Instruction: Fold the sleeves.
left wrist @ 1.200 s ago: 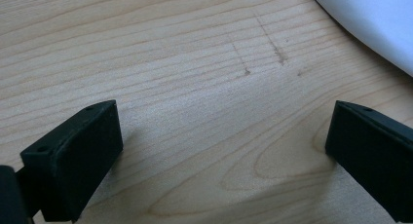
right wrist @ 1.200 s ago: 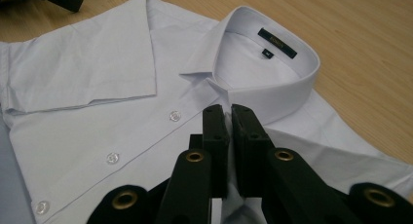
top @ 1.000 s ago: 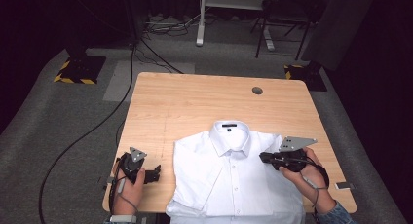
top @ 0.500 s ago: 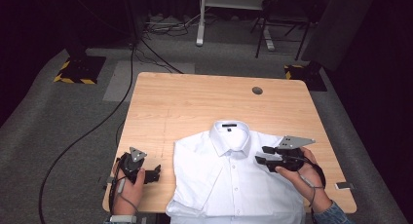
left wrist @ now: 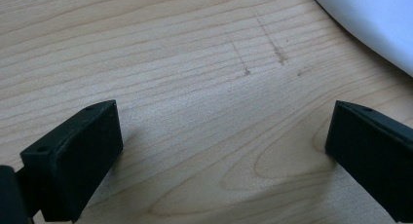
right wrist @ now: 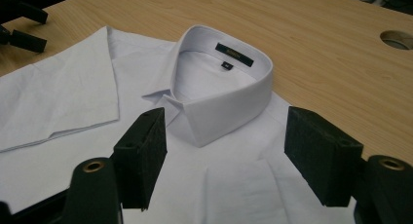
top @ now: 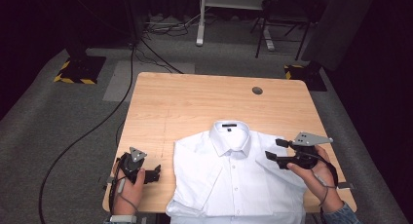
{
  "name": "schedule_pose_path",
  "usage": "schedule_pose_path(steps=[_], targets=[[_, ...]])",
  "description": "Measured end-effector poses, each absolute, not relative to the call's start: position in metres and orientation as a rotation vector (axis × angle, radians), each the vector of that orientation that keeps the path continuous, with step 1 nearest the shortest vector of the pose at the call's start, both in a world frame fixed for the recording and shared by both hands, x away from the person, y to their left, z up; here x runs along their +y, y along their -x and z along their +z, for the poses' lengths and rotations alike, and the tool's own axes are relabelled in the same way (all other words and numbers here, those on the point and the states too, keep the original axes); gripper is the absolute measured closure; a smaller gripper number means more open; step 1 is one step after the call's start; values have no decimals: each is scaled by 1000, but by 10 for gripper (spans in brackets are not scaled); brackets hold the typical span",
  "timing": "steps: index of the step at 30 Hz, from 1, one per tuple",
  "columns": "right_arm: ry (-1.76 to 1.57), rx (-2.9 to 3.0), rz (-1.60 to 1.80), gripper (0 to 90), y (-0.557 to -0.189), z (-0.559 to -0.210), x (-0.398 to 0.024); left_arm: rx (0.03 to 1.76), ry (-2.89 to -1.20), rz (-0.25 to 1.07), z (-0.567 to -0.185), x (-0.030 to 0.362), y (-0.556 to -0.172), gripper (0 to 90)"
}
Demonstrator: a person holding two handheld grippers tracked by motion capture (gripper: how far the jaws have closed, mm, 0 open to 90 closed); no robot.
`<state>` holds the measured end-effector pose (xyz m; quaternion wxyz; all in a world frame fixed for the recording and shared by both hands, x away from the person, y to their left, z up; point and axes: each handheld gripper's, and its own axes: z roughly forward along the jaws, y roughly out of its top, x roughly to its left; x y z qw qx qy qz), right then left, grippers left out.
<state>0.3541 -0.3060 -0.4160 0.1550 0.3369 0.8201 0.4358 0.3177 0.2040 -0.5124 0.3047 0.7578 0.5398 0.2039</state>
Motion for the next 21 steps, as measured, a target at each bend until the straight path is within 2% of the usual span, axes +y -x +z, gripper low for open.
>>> schedule_pose_path(steps=[21], targets=[[-1070, 2301, 1146, 292, -344, -434, -361, 1430, -2007, 539, -512, 204, -318, 0]])
